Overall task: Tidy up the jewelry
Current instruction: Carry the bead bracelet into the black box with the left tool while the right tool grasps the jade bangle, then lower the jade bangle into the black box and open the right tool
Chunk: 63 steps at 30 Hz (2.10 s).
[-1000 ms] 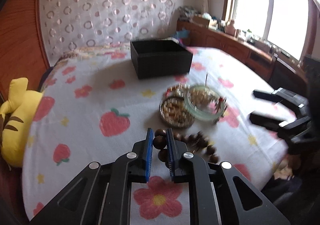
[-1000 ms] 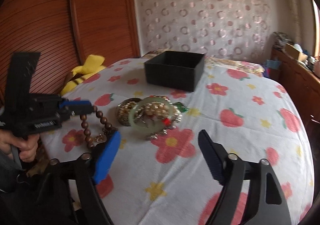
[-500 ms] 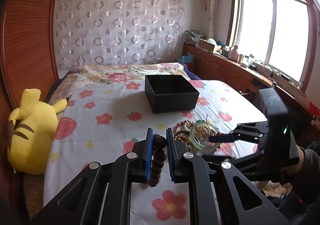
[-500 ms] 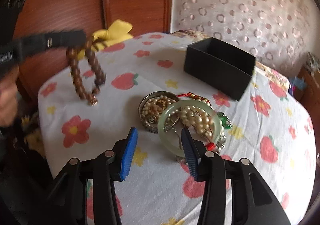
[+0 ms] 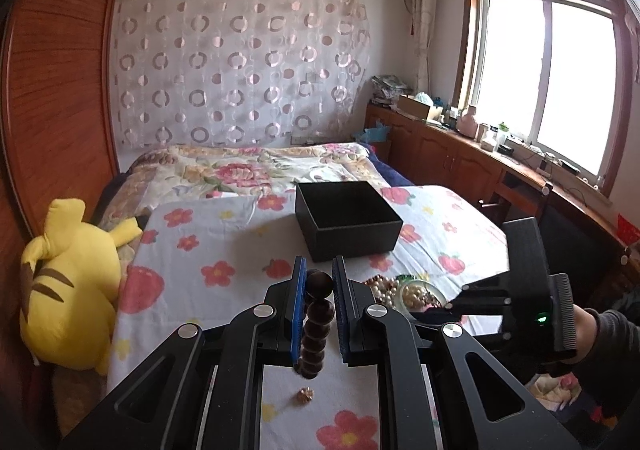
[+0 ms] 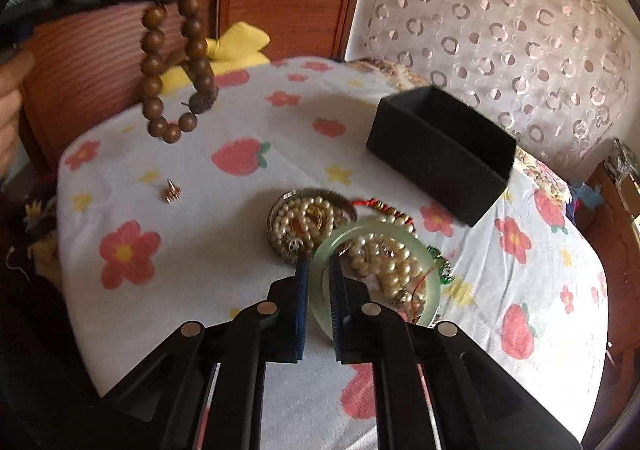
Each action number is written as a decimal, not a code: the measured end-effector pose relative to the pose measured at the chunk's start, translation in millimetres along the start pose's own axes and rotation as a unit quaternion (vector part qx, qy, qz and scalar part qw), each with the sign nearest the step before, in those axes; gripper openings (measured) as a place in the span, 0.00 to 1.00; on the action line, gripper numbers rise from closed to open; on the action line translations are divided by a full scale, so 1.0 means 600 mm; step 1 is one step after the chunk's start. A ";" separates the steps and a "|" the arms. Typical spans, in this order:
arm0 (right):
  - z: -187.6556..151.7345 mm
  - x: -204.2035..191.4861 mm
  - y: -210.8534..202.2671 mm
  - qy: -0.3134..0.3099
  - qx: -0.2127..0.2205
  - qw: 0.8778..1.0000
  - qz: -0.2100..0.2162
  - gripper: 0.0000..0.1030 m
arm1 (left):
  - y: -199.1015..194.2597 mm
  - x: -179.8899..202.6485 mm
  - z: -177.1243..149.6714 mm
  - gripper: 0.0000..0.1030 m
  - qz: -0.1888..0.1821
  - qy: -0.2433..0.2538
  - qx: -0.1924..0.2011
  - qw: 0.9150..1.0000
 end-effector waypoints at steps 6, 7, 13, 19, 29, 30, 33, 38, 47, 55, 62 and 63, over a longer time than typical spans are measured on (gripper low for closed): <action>0.014 0.036 -0.039 0.029 0.034 0.999 0.007 0.10 | 0.017 0.006 0.016 0.12 0.000 0.008 0.000 1.000; 0.018 0.039 -0.041 0.031 0.037 0.999 0.007 0.10 | 0.021 0.008 0.019 0.12 0.000 0.009 -0.001 1.000; 0.030 0.069 -0.070 0.050 0.058 0.997 0.011 0.10 | 0.050 0.014 0.047 0.12 -0.007 0.017 -0.002 1.000; 0.040 0.099 -0.100 0.076 0.079 0.994 0.030 0.10 | 0.077 0.027 0.085 0.12 -0.011 0.026 0.000 1.000; 0.037 0.145 -0.103 0.091 0.079 0.993 0.001 0.10 | 0.139 0.039 0.143 0.12 -0.015 0.040 -0.007 0.999; 0.036 0.148 -0.102 0.091 0.077 0.993 -0.001 0.10 | 0.146 0.040 0.147 0.12 -0.016 0.040 -0.009 0.999; 0.040 0.152 -0.100 0.087 0.077 0.993 -0.007 0.10 | 0.171 0.043 0.164 0.12 -0.016 0.041 -0.014 0.999; 0.054 0.173 -0.092 0.085 0.082 0.993 -0.013 0.10 | 0.209 0.043 0.183 0.12 -0.011 0.039 -0.021 0.999; 0.102 0.203 -0.054 0.074 0.094 0.993 -0.014 0.10 | 0.299 -0.005 0.152 0.12 -0.002 -0.001 -0.068 0.998; 0.143 0.205 0.016 0.063 0.078 0.995 -0.006 0.10 | 0.289 -0.036 0.122 0.39 0.016 -0.009 -0.065 0.998; 0.165 0.207 0.079 0.076 0.057 0.995 -0.002 0.10 | 0.247 -0.072 0.086 0.74 0.039 -0.012 -0.051 0.998; 0.170 0.206 0.084 0.077 0.054 0.996 0.000 0.10 | 0.242 -0.075 0.081 0.77 0.042 -0.011 -0.050 0.998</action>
Point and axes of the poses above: each gripper's, at about its wrist camera, not at the fingertips, and y roughly the way its jaws point, x to its right, z to its top, the point moved 6 cm from there along y, roughly the way its jaws point, and after that the axes turned 7 degrees about -z, right-handed, at the moved point
